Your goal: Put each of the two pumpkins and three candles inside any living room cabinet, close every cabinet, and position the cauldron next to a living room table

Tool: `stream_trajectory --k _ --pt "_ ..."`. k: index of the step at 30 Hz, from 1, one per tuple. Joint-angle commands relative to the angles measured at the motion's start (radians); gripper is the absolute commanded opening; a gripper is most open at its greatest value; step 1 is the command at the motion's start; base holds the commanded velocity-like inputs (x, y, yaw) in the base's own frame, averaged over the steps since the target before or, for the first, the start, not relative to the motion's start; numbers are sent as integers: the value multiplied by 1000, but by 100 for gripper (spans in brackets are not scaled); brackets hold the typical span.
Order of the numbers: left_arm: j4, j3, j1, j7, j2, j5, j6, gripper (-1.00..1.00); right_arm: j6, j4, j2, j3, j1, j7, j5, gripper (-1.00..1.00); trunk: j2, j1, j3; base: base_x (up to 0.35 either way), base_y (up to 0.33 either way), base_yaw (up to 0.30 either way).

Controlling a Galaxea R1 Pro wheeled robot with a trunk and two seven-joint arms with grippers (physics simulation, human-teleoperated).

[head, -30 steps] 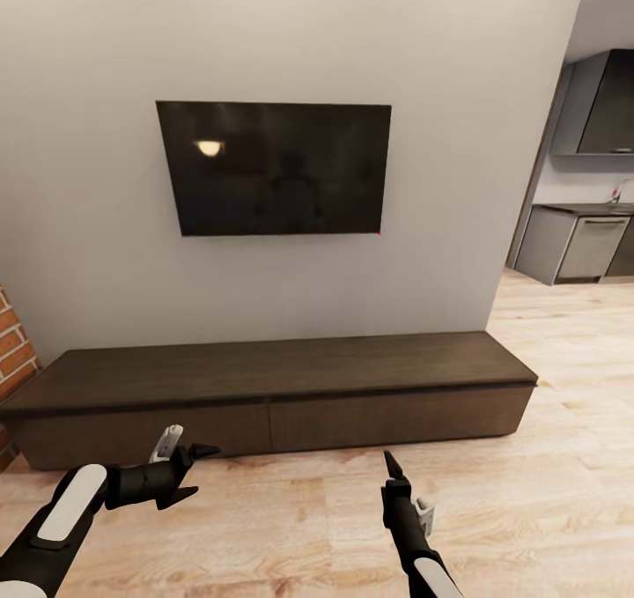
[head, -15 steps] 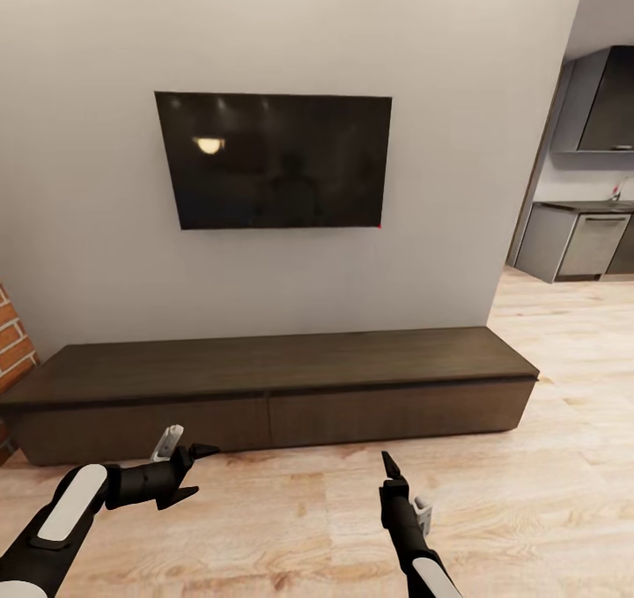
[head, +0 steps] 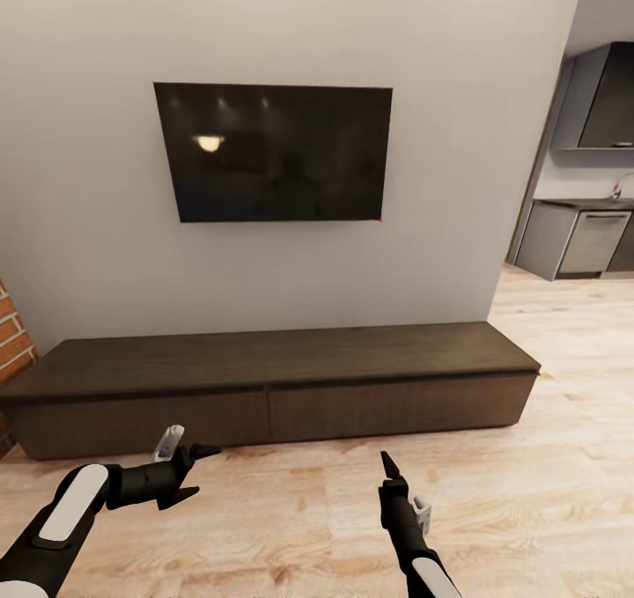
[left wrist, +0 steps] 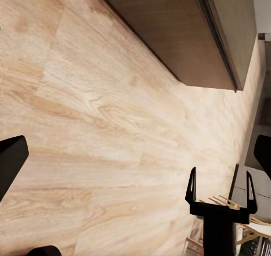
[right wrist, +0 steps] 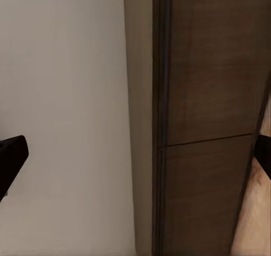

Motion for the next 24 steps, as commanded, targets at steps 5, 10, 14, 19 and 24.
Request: stream_trajectory --k 5,10,14,19,24 --pt "0 0 0 0 1 1 0 100 10 0 0 60 -2 0 1 100 -35 19 -16 0 0 0" --pt "0 1 0 0 2 0 0 100 15 0 0 151 -4 -17 -4 100 -70 38 -31 0 0 0" --pt "0 1 0 0 3 0 0 100 15 0 0 159 -5 -31 -7 100 -98 54 -44 0 0 0" --pt "0 0 0 0 3 0 0 100 14 0 0 161 -5 -35 -10 100 -133 73 -60 0 0 0" --pt "0 0 0 0 2 0 0 100 14 0 0 160 -5 -36 -11 100 -168 92 -75 0 0 0"
